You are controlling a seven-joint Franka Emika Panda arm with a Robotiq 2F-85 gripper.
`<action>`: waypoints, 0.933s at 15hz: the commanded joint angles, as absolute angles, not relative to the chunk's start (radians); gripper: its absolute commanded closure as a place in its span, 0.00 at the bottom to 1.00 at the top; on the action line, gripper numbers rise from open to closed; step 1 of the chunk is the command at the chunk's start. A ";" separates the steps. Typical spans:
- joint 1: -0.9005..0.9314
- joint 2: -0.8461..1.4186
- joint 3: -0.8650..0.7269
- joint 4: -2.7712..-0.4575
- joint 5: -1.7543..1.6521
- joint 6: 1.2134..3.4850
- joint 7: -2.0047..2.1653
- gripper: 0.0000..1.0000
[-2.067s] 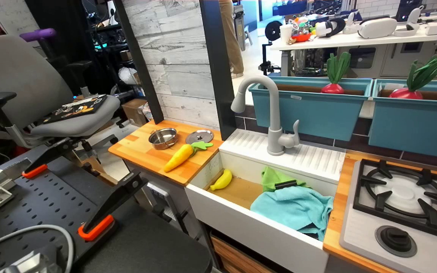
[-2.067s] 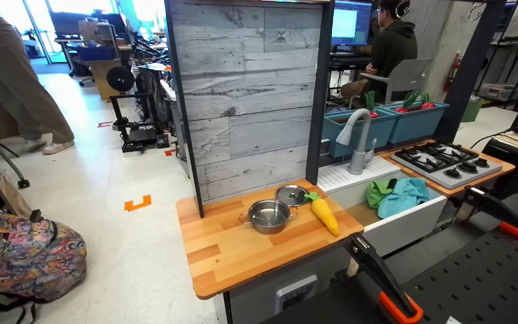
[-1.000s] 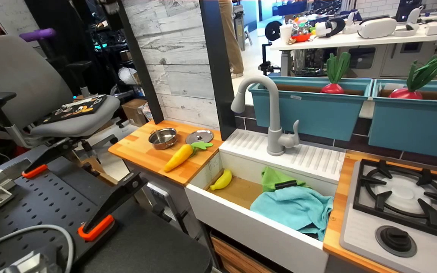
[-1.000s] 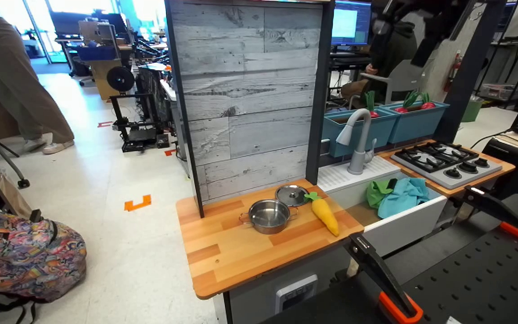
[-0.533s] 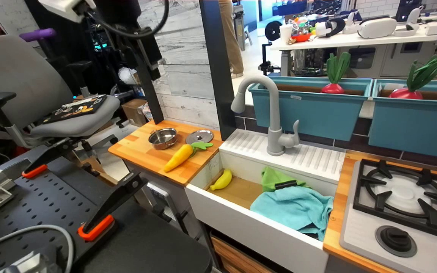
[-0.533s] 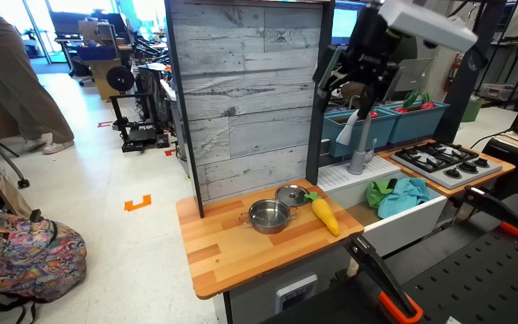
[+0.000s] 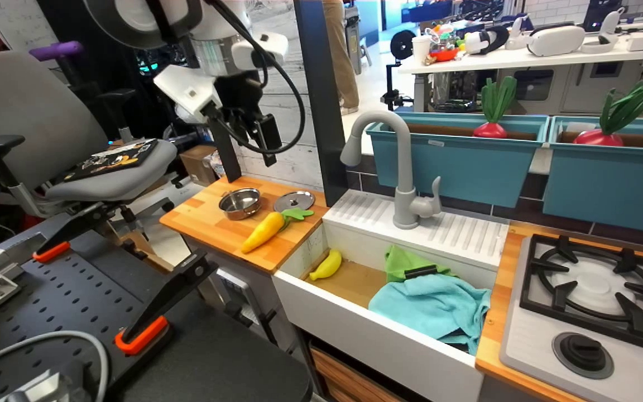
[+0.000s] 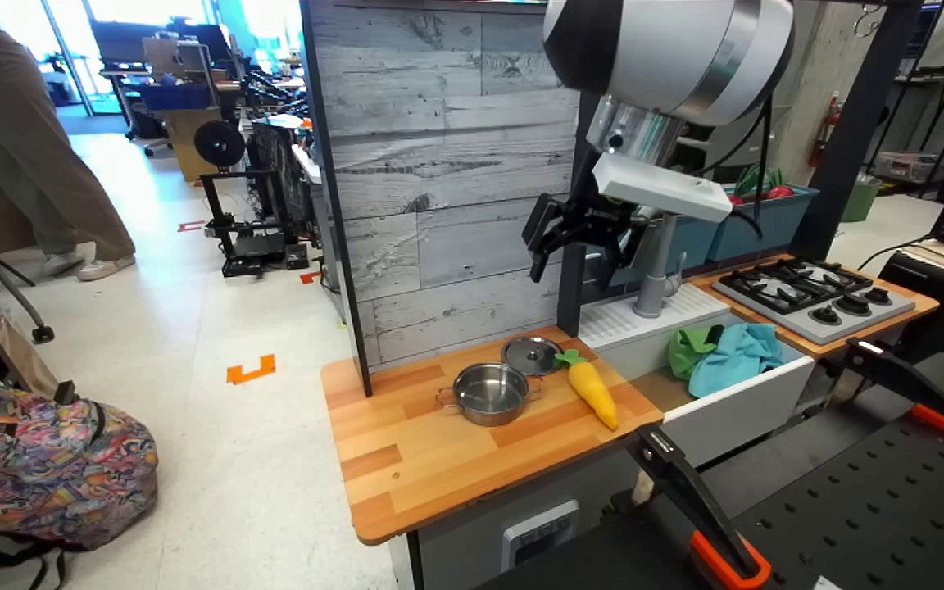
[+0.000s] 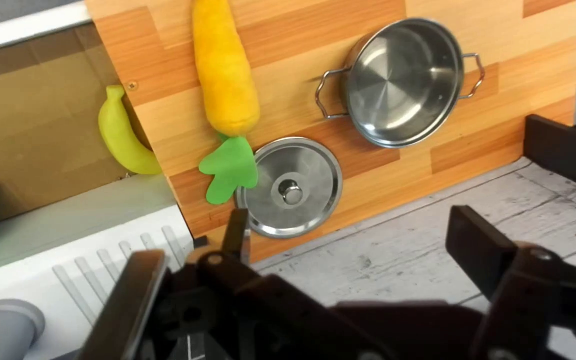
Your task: Put the lid on the pot
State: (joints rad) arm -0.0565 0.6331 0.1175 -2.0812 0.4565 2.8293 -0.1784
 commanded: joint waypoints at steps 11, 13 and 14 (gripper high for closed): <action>0.023 1.009 0.036 -1.696 0.245 2.809 0.116 0.00; 0.043 1.026 0.017 -1.681 0.230 2.800 0.142 0.00; 0.051 1.036 0.009 -1.673 0.223 2.798 0.153 0.00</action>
State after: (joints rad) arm 0.0112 0.9869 0.0418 -1.7483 0.2674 2.8274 0.1042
